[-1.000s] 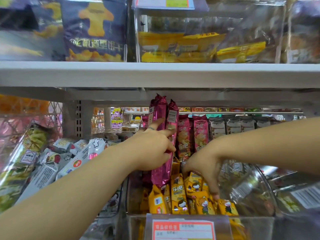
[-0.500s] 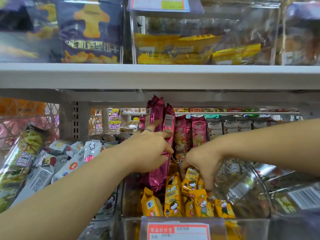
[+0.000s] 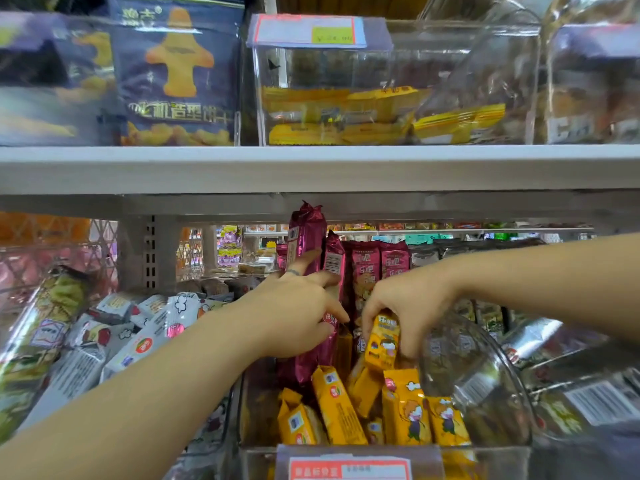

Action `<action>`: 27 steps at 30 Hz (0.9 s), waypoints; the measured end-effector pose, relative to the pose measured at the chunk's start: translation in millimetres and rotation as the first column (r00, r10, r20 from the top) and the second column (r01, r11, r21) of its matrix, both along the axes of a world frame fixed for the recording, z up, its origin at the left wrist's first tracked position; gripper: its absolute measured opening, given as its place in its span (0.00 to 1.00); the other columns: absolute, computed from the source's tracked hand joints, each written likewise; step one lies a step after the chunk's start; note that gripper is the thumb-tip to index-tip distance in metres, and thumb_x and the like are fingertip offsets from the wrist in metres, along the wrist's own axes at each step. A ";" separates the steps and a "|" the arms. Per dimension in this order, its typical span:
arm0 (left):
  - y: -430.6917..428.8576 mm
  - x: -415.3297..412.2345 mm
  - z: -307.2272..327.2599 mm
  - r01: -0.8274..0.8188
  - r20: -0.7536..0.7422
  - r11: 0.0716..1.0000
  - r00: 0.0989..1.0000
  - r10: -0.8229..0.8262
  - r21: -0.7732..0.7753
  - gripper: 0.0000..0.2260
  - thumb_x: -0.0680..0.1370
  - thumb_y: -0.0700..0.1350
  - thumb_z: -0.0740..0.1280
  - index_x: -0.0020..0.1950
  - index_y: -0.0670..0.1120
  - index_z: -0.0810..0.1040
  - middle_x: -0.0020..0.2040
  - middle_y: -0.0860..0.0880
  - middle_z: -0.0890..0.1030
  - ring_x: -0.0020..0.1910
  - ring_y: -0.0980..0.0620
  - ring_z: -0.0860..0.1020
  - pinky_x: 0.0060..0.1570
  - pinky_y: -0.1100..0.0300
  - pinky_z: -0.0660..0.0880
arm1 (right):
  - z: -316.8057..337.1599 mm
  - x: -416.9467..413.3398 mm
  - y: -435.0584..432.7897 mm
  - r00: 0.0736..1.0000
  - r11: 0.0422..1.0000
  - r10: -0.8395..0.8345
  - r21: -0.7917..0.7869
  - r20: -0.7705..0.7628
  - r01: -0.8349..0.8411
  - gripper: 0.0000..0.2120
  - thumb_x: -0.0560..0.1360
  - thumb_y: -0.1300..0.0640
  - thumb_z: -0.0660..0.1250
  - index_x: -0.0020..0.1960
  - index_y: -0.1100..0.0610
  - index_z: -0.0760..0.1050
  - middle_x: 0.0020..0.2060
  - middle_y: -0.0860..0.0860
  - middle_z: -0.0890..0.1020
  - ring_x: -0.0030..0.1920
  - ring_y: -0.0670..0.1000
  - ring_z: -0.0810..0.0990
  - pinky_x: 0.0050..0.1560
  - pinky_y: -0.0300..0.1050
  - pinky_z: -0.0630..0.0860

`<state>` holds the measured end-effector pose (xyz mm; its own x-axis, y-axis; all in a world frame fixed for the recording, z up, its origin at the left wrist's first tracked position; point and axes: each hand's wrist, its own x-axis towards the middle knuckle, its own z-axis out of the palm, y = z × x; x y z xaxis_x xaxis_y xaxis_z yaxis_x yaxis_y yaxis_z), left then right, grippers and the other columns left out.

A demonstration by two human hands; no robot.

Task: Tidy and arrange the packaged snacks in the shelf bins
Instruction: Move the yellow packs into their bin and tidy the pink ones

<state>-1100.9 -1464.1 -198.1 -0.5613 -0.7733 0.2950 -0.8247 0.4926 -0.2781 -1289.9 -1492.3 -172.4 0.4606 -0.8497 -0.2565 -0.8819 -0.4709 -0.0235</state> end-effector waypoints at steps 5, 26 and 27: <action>3.3 -2.0 0.8 -0.002 -0.005 1.000 1.000 0.002 0.022 0.14 0.80 0.58 0.58 0.65 0.65 0.72 0.77 0.57 0.54 0.77 0.47 0.39 0.72 0.40 0.52 | -0.5 -3.4 4.5 0.991 0.991 -0.070 0.119 0.114 0.057 0.19 0.70 0.72 0.70 0.59 0.66 0.73 0.51 0.68 0.80 0.37 0.54 0.82 0.34 0.38 0.80; 0.6 1.0 -0.9 0.016 -0.025 0.999 1.000 -0.015 0.033 0.14 0.79 0.58 0.60 0.65 0.65 0.73 0.77 0.58 0.54 0.77 0.48 0.38 0.72 0.39 0.51 | -2.6 15.5 -0.8 0.964 0.999 0.016 -0.025 -0.264 -0.023 0.32 0.70 0.56 0.75 0.71 0.52 0.66 0.65 0.53 0.74 0.53 0.50 0.79 0.53 0.42 0.76; 0.6 0.9 -0.9 0.016 -0.024 0.999 1.000 -0.015 0.029 0.14 0.79 0.58 0.60 0.65 0.65 0.73 0.77 0.58 0.55 0.77 0.47 0.39 0.72 0.39 0.51 | -6.9 17.3 -0.3 0.927 0.995 0.052 -0.058 -0.371 -0.079 0.35 0.69 0.54 0.76 0.72 0.52 0.65 0.67 0.52 0.71 0.61 0.51 0.74 0.57 0.41 0.71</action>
<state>-1099.9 -1463.4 -199.0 -0.5667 -0.7727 0.2858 -0.8228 0.5132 -0.2441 -1272.5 -1492.6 -179.3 0.4006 -0.8431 -0.3588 -0.7891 -0.5165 0.3326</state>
